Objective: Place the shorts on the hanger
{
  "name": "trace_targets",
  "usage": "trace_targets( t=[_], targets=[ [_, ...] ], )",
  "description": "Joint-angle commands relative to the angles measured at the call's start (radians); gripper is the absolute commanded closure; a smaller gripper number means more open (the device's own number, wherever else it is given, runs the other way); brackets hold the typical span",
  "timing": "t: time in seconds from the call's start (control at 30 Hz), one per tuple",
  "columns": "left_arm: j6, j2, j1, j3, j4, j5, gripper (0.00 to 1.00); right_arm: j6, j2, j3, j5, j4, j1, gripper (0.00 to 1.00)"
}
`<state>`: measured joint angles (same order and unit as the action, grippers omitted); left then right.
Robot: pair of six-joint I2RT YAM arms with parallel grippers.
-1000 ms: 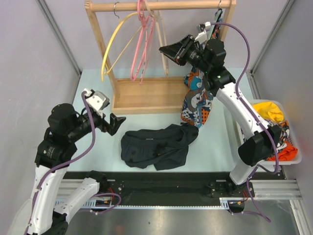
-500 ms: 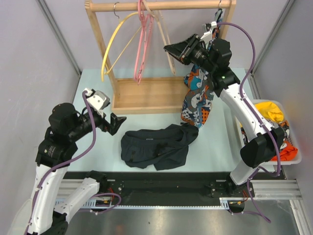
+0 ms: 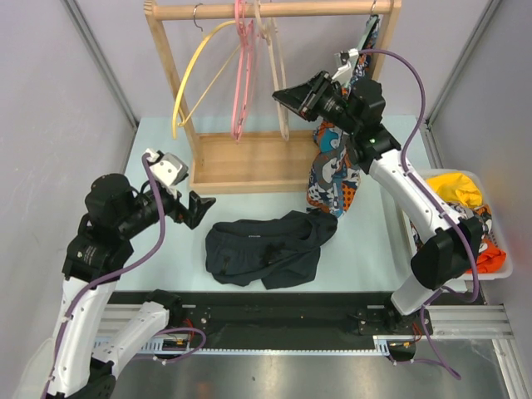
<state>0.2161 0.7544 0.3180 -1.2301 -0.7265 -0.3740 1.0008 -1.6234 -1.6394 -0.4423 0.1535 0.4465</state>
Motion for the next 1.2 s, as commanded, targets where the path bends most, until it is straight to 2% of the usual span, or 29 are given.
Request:
trace_targets(
  t=[0.0,0.23,0.27,0.53,0.63,0.73,0.8,0.83,0.93,1.17],
  targets=[
    [-0.001,0.0,-0.008,0.009,0.025,-0.022,0.07,-0.063,-0.001,-0.013,-0.015,-0.014,0.029,0.9],
    [0.006,-0.012,-0.008,0.018,0.022,-0.02,0.07,-0.182,-0.026,-0.085,0.071,-0.144,0.064,0.8],
    [0.008,-0.013,-0.008,0.02,0.021,-0.02,0.07,-0.212,-0.029,-0.105,0.079,-0.147,0.073,0.76],
    [0.017,-0.03,-0.008,0.034,0.021,-0.014,0.06,-0.307,-0.056,-0.148,0.089,-0.236,0.115,0.72],
    [0.017,-0.03,-0.008,0.037,0.019,-0.016,0.07,-0.338,-0.066,-0.165,0.111,-0.258,0.133,0.64],
    [0.017,-0.033,-0.008,0.04,0.021,-0.014,0.07,-0.346,-0.078,-0.178,0.125,-0.269,0.149,0.63],
    [0.019,-0.033,-0.008,0.043,0.021,-0.013,0.06,-0.355,-0.082,-0.184,0.145,-0.278,0.156,0.69],
    [0.019,-0.033,-0.008,0.043,0.021,-0.013,0.06,-0.358,-0.085,-0.189,0.151,-0.281,0.156,0.81],
    [0.022,-0.04,-0.008,0.043,0.016,-0.008,0.06,-0.349,-0.079,-0.183,0.154,-0.289,0.153,1.0],
    [0.016,-0.053,-0.008,0.049,-0.004,-0.002,0.06,-0.245,0.031,-0.03,0.048,-0.247,0.094,1.0]
  ],
)
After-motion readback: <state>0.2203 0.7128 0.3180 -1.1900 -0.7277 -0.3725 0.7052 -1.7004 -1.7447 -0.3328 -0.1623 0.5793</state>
